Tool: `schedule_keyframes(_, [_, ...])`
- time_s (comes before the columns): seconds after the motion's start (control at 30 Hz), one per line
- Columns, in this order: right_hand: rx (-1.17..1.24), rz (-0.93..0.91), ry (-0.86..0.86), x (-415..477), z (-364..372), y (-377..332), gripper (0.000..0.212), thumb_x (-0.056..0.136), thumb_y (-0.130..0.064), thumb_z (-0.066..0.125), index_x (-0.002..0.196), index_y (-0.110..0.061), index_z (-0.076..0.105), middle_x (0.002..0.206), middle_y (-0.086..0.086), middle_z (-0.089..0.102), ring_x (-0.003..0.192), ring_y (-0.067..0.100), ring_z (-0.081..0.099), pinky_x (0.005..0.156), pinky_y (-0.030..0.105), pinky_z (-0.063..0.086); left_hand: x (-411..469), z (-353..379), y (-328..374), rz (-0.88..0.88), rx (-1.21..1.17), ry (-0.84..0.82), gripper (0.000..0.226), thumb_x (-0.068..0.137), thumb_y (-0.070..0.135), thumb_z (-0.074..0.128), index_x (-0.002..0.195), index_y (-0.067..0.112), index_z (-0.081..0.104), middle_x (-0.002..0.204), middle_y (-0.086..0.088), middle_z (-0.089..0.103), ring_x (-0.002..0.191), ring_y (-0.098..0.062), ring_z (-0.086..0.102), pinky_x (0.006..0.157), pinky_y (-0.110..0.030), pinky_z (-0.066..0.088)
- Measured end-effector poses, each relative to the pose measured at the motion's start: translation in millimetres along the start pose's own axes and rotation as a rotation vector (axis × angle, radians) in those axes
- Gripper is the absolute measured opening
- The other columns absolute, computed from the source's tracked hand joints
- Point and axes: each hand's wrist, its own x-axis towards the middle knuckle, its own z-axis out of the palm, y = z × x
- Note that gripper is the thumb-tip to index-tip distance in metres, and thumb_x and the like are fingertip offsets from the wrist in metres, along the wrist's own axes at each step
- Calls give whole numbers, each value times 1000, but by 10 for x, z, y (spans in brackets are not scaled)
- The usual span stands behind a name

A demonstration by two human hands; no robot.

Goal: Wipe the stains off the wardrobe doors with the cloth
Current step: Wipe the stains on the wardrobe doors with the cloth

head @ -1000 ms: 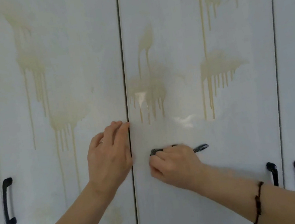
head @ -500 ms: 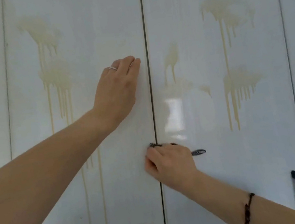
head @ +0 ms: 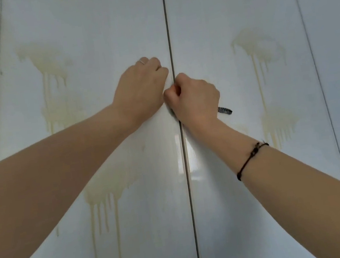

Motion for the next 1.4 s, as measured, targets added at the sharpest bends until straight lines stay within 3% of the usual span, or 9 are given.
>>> schedule_keyframes(0.13, [51, -69, -82, -990, -116, 136, 25, 80, -32, 59, 65, -19, 43, 49, -3, 48, 45, 20, 46, 44, 27, 29, -90, 57, 108, -2, 126, -18, 19, 77, 11, 38, 81, 7, 56, 81, -11, 56, 73, -30, 50, 55, -36, 27])
schedule_keyframes(0.33, [162, -430, -59, -1770, -226, 500, 30, 71, -14, 62, 58, -20, 36, 47, -8, 30, 43, 13, 26, 45, 20, 20, -189, 107, 303, -46, 205, -43, 28, 75, 6, 38, 95, 4, 57, 88, -11, 55, 72, -25, 46, 60, -33, 23])
schedule_keyframes(0.47, [61, -240, -111, -866, -131, 380, 25, 77, -31, 61, 63, -20, 44, 47, -6, 44, 42, 18, 43, 43, 26, 36, -153, 121, 232, -56, 175, -1, 25, 72, 4, 35, 88, 8, 54, 83, -9, 53, 67, -23, 38, 58, -34, 22])
schedule_keyframes(0.73, [6, 30, 31, 438, 52, 133, 26, 89, -39, 48, 74, -18, 52, 64, -1, 57, 63, 27, 53, 57, 33, 32, -135, 166, 236, -86, 115, 1, 29, 79, 5, 35, 94, 8, 60, 88, -7, 58, 70, -26, 50, 57, -35, 30])
schedule_keyframes(0.93, [21, -60, -45, -332, 1, 178, 24, 88, -31, 50, 69, -18, 43, 51, -2, 44, 50, 27, 42, 49, 28, 17, -230, 162, 240, -94, 214, -118, 53, 89, 10, 30, 136, -1, 51, 136, -20, 55, 103, -31, 62, 76, -38, 52])
schedule_keyframes(1.03, [72, -143, -103, -872, -64, 223, 27, 81, -26, 57, 64, -19, 37, 45, -3, 39, 41, 25, 34, 48, 21, 11, -216, 29, 308, -146, 236, -200, 63, 89, 9, 15, 147, -4, 38, 149, -24, 43, 125, -35, 54, 89, -42, 51])
schedule_keyframes(1.17, [146, -337, -109, -1310, -158, 386, 18, 73, -21, 53, 59, -18, 42, 48, -6, 27, 42, 21, 26, 51, 18, 8, -224, -45, 483, -212, 221, -295, 61, 92, 10, 23, 150, -6, 27, 156, -27, 31, 135, -40, 43, 98, -44, 45])
schedule_keyframes(1.27, [134, -355, -55, -1109, -154, 523, 17, 74, -26, 48, 60, -18, 45, 45, -4, 40, 40, 22, 36, 46, 18, 18, -192, -34, 533, -197, 233, -300, 56, 96, 16, 30, 146, -9, 33, 150, -30, 38, 127, -42, 50, 95, -44, 46])
schedule_keyframes(1.4, [30, -97, -27, -305, -127, 532, 22, 81, -31, 52, 66, -18, 42, 48, -3, 40, 47, 26, 40, 48, 27, 16, -142, 61, 469, -88, 339, -266, 40, 91, 15, 42, 120, -5, 61, 122, -26, 63, 88, -33, 66, 66, -35, 50])
